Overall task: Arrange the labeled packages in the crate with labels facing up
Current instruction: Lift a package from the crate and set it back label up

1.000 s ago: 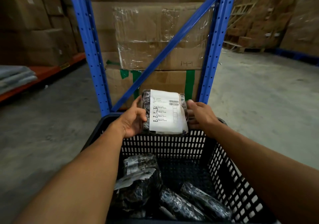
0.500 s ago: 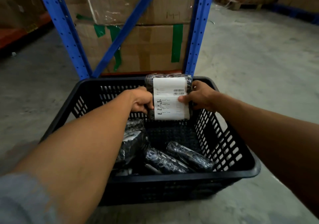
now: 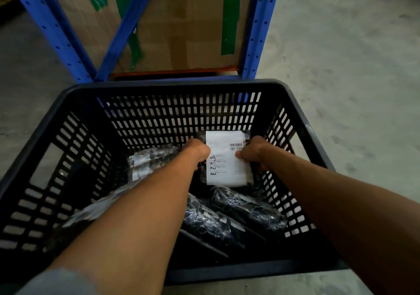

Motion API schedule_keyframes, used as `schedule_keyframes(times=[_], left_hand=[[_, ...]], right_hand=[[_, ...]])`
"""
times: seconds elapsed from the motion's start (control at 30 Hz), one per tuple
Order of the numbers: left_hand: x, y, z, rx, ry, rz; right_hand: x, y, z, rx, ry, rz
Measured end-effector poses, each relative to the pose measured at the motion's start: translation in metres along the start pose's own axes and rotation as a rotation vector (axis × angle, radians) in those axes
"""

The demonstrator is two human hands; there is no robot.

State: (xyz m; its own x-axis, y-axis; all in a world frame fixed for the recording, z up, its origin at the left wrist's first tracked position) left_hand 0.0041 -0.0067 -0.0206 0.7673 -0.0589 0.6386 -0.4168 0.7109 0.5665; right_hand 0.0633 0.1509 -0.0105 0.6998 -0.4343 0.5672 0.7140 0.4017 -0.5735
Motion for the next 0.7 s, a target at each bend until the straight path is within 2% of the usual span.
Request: schedule_keyframes(times=[0.07, 0.17, 0.23, 0.33, 0.47, 0.7], left_hand=[[-0.005, 0.0, 0.003, -0.036, -0.047, 0.019], [-0.011, -0.002, 0.0, -0.086, -0.233, 0.015], [-0.009, -0.004, -0.007, -0.183, -0.286, 0.002], [-0.004, -0.005, -0.015, -0.301, -0.304, -0.006], [-0.007, -0.013, -0.02, -0.3, -0.321, 0.006], [-0.02, -0.015, -0.032, -0.526, -0.169, -0.092]], right_hand=[[-0.008, 0.001, 0.0, 0.004, -0.023, -0.024], [-0.011, -0.001, 0.001, -0.008, -0.105, -0.046], [-0.01, -0.002, -0.001, 0.025, -0.184, -0.067], [-0.008, 0.001, -0.007, 0.137, -0.213, -0.069], [-0.01, 0.007, -0.015, 0.237, -0.167, -0.05], [-0.023, 0.008, -0.026, 0.379, -0.095, 0.014]])
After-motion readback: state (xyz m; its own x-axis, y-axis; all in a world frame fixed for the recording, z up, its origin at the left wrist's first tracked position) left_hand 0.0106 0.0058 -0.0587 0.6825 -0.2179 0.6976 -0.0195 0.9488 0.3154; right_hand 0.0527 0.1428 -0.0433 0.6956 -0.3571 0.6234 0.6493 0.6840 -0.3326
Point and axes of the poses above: each hand's wrist, its own x-axis away from the middle knuckle, its own z-axis out of the back of the hand, y = z × x, the point moved 3 cm from there along -x, towards the middle knuckle, and after that the axes turned 2 degrees about y, right-handed, at the moved point
